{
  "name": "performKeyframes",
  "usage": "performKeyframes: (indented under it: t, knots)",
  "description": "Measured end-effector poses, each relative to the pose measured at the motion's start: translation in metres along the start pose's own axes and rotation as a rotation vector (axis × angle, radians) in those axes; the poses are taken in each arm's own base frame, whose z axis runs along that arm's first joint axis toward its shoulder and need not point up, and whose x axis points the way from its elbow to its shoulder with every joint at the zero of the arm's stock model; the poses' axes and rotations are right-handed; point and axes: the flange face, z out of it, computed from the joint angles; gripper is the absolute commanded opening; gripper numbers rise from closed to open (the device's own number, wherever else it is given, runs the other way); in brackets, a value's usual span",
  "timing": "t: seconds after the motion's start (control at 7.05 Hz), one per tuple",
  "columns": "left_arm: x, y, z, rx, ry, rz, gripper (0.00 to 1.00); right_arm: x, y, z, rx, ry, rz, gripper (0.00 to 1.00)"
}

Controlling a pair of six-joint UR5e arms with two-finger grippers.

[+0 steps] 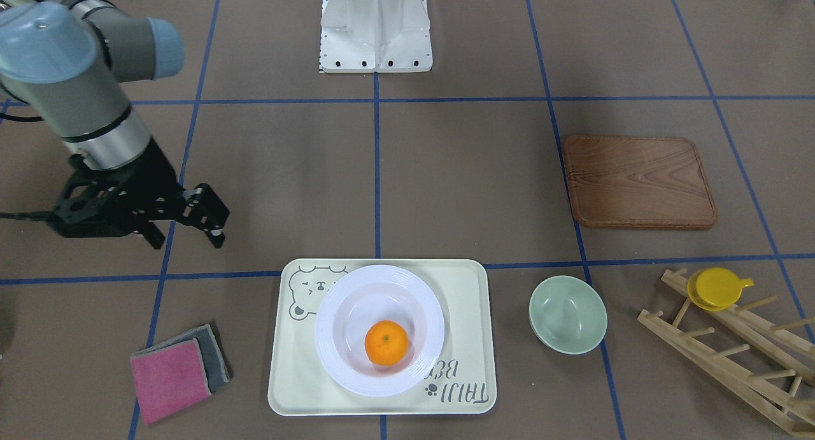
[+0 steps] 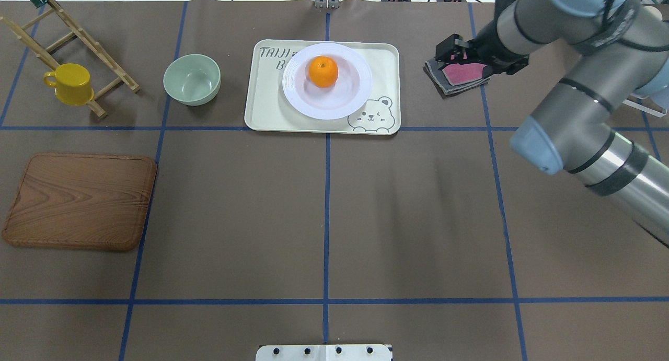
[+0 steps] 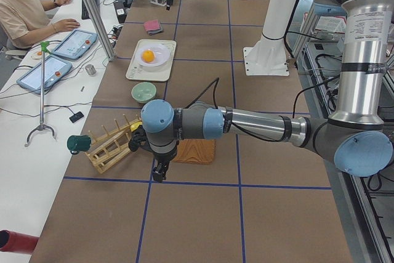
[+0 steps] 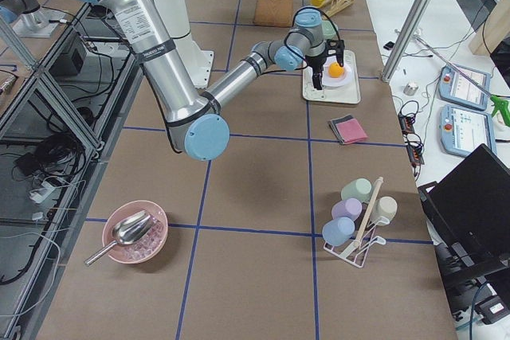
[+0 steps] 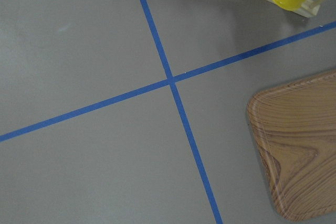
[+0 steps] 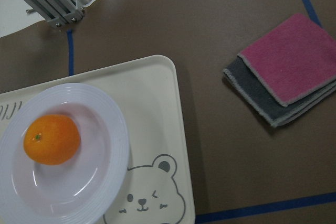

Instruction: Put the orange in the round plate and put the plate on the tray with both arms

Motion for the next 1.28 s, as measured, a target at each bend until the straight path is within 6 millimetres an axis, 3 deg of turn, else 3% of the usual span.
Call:
performKeyframes:
  t: [0.28, 0.71, 0.99, 1.28]
  knots:
    - [0.001, 0.004, 0.0, 0.001, -0.005, -0.051, 1.0, 0.122, -0.023, -0.027, -0.048, 0.033, -0.175, 1.0]
    - [0.009, -0.002, -0.008, 0.015, -0.028, -0.032, 1.0, 0.286, -0.017, -0.064, -0.127, 0.139, -0.467, 1.0]
    - [0.018, 0.006, -0.016, 0.02, -0.066, -0.008, 1.0, 0.372, -0.002, -0.092, -0.236, 0.181, -0.637, 1.0]
    - [0.019, 0.013, -0.015, 0.022, -0.072, -0.003, 1.0, 0.429, 0.028, -0.106, -0.315, 0.176, -0.64, 1.0]
